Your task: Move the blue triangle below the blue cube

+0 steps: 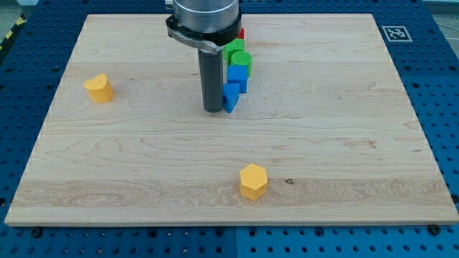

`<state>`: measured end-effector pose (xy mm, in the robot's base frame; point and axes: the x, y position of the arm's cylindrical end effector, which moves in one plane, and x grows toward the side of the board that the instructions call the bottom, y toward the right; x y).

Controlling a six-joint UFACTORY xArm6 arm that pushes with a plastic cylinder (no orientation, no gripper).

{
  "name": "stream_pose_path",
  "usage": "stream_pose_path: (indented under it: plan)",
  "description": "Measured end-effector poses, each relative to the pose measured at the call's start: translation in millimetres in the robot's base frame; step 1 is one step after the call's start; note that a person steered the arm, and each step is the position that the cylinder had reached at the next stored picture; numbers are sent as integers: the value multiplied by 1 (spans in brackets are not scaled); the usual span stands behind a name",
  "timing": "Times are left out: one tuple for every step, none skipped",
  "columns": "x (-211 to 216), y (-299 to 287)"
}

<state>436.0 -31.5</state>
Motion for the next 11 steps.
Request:
stream_pose_path:
  plan:
    - [-2,0]
    - [-2,-4]
    - [-2,-10]
    - [-2,-12]
    - [-15,-12]
    - [-19,-5]
    - [-17,1]
    - [-10,9]
    - [-1,12]
    - [1,15]
    - [1,18]
